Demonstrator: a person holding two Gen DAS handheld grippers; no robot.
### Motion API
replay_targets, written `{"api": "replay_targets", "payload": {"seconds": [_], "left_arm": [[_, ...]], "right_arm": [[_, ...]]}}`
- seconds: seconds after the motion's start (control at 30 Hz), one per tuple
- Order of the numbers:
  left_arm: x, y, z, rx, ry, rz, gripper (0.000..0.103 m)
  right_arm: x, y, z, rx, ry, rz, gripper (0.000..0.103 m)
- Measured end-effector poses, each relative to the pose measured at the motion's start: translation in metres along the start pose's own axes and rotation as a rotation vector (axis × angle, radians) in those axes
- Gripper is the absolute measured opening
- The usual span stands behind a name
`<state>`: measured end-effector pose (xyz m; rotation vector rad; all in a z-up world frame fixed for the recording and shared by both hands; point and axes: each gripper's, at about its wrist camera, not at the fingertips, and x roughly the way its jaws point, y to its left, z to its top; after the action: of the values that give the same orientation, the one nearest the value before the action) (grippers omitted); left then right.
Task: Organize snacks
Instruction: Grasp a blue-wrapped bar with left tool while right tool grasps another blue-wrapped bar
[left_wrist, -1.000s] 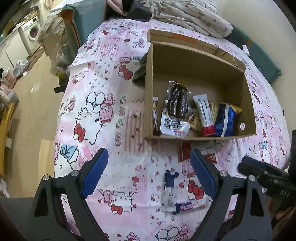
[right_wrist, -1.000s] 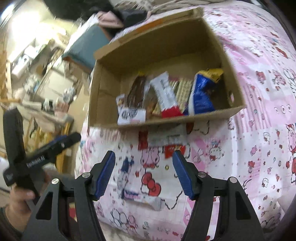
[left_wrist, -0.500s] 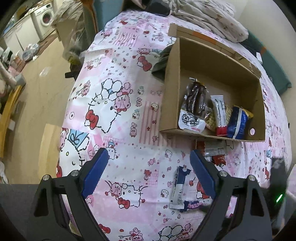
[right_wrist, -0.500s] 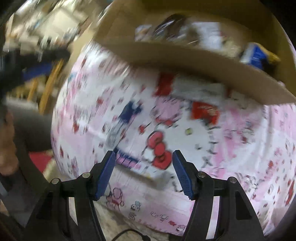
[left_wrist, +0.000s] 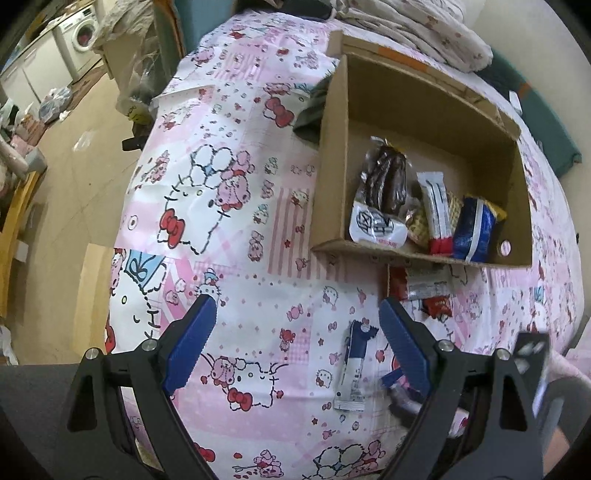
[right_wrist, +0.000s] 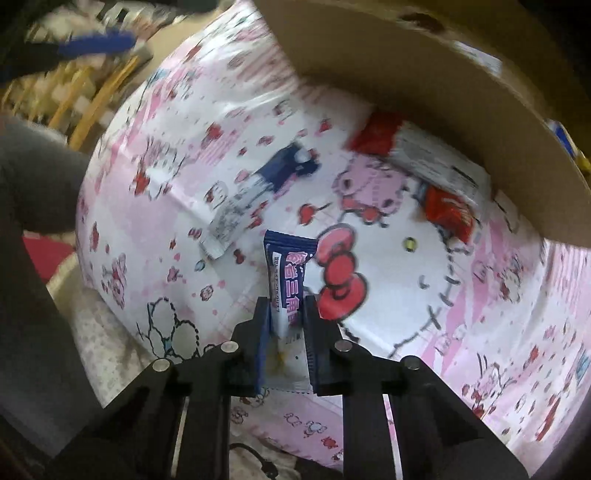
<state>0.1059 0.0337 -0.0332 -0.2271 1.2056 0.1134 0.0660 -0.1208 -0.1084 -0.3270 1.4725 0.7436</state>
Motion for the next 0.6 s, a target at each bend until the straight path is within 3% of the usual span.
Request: {"api": "replay_targets", "payload": {"seconds": [0.17, 0.3, 0.6], "left_arm": [[0.015, -0.018, -0.010, 0.065, 0.056, -0.018, 0.085], [0.029, -0.030, -0.021, 0.104, 0.096, -0.005, 0.085], [0.055, -0.059, -0.040, 0.215, 0.152, 0.026, 0.084]], "right_arm": [[-0.029, -0.042, 0.001, 0.198, -0.108, 0.069, 0.018], [-0.042, -0.066, 0.002, 0.299, -0.157, 0.061, 0.018], [-0.049, -0.085, -0.005, 0.394, -0.181, 0.039, 0.018]]}}
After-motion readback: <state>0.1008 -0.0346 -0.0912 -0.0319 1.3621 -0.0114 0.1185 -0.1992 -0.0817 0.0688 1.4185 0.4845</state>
